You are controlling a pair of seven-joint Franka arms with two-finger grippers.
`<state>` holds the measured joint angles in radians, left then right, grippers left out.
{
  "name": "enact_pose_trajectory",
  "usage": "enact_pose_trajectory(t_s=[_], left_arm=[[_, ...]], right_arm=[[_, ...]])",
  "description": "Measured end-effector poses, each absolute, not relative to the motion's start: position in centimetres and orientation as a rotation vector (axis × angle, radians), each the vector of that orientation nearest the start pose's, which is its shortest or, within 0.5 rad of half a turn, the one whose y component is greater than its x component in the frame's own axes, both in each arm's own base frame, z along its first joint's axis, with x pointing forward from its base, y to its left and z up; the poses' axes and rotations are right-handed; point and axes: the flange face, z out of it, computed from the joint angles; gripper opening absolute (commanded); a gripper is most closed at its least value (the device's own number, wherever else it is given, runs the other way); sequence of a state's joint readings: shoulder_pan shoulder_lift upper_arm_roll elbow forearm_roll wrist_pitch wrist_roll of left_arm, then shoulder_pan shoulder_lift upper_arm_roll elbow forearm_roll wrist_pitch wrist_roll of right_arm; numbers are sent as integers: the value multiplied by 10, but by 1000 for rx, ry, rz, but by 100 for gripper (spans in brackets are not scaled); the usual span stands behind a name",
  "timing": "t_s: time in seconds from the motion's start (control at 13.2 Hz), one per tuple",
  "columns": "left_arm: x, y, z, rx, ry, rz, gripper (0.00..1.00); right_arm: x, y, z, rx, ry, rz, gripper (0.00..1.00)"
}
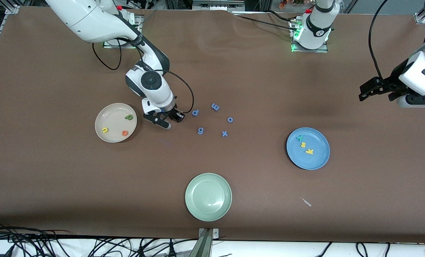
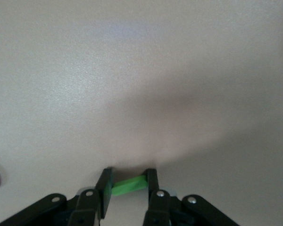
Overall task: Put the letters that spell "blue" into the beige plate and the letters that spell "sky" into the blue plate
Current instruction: 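Carry the green bar into the beige plate and open the right gripper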
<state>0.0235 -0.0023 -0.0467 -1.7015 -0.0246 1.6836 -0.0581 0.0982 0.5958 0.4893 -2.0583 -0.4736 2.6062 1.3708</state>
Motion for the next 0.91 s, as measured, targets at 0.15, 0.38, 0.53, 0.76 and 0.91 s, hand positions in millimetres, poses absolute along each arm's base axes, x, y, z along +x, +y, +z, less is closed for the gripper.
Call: enact_pose_trajectory(t_s=[0.15, 0.38, 0.53, 0.76, 0.91], left_arm=[[558, -15, 573, -3164, -60, 39, 100], [558, -17, 572, -3164, -56, 50, 100], [557, -18, 572, -3164, -51, 51, 100], [557, -19, 572, -3164, -50, 53, 100], [557, -19, 572, -3164, -50, 53, 100]], right_arm=[[493, 334, 183, -3006, 700, -48, 0], [505, 320, 203, -3086, 630, -77, 0], [514, 299, 218, -3182, 497, -81, 0], [537, 240, 246, -3318, 229, -36, 0], [547, 197, 266, -3392, 24, 24, 6]])
